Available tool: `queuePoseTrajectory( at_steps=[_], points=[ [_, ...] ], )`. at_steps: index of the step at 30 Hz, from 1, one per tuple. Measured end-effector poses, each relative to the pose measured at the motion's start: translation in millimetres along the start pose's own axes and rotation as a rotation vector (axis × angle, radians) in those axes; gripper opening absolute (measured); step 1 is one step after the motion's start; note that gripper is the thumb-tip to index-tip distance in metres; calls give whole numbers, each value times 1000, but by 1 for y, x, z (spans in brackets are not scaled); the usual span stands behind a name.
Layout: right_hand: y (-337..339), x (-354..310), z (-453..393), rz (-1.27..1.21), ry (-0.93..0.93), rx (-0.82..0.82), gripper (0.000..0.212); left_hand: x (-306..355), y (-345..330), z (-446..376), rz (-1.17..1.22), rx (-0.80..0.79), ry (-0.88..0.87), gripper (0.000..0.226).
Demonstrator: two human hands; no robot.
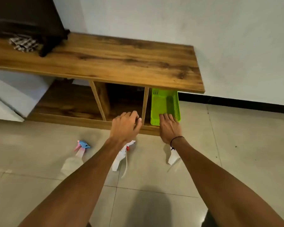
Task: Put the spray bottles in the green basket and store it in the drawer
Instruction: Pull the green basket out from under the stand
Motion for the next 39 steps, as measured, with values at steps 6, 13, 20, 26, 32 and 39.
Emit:
queuePoseTrajectory(
  at_steps=[6, 13, 20, 26, 32, 39],
  points=[
    [-69, 16, -17, 113, -28, -208, 69, -36, -55, 32, 4, -50, 146, 29],
    [-74, 4, -23, 117, -4, -183, 36, -59, -86, 64, 173, -223, 363, 30],
    [-51, -29, -2, 86, -15, -135, 31, -52, -85, 77, 510, -386, 605, 38],
    [-21, -82, 23, -48, -40, -188, 31, -54, -64, 105, 782, -569, 827, 50],
    [-14, -158, 31, -331, -142, -240, 30, -49, -49, 160, 897, -778, 819, 138],
    [-34, -223, 55, -556, -333, -292, 29, -99, -23, 198, 802, -540, 1008, 79]
  ],
)
Point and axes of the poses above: each hand's wrist, its own z-axis away from the middle knuckle, its own y-axis out of the back of the hand, x = y × z, the point moved 7 cm from there along -z, towards the middle knuckle, and after that the axes turned 15 degrees about x, right-handed, at the moved point
